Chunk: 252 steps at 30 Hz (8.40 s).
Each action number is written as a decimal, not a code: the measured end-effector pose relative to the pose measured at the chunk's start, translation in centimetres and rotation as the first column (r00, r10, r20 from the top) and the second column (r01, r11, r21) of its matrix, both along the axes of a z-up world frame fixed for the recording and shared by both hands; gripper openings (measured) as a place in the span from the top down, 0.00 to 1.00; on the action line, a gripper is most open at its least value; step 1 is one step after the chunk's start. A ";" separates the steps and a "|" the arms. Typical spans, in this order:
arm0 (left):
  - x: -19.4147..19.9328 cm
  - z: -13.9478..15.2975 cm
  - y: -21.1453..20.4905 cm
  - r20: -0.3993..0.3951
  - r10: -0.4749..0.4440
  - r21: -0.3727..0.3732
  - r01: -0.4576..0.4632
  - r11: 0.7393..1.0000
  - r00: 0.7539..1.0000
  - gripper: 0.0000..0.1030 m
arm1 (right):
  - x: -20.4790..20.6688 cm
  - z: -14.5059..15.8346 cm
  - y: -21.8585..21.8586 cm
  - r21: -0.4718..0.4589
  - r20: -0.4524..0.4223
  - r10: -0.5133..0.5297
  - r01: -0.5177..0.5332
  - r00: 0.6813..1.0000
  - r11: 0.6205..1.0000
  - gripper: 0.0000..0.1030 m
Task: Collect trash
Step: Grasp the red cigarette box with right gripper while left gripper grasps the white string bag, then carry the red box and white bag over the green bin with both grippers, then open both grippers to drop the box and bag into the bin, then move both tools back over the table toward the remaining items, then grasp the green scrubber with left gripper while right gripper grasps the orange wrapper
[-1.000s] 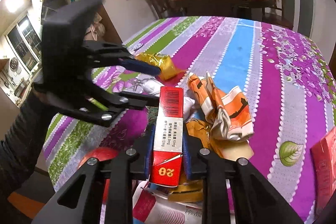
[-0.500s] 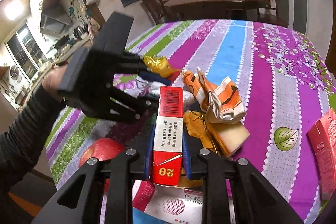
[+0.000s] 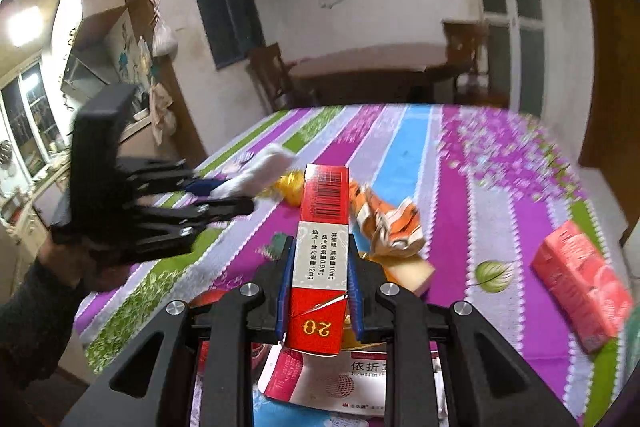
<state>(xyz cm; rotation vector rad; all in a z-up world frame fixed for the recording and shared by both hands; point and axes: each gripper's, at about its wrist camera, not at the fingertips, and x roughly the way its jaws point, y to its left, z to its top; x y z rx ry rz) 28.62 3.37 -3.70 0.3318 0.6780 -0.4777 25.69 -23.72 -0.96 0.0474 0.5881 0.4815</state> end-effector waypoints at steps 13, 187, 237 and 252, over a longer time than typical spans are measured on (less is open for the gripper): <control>-9.2 2.3 -3.3 0.078 0.304 -0.242 -0.278 0.930 0.949 0.78 | -7.5 1.7 -0.7 -0.110 0.187 -0.157 0.180 0.970 0.978 0.77; 0.9 1.0 -5.9 -0.141 -0.158 0.017 0.162 0.987 0.977 0.31 | -10.3 -3.5 -22.2 -0.040 -0.069 -0.241 0.238 0.968 0.970 0.07; 5.2 -7.0 -3.6 -0.265 -0.555 0.212 0.609 0.764 0.788 0.79 | 6.3 -3.0 -6.0 -0.099 -0.186 0.139 -0.159 0.973 0.982 0.40; 2.9 -4.6 -0.4 -0.138 -0.388 0.083 0.401 0.912 0.911 0.81 | 14.5 -5.6 0.4 -0.245 -0.262 0.046 -0.112 0.964 0.963 0.41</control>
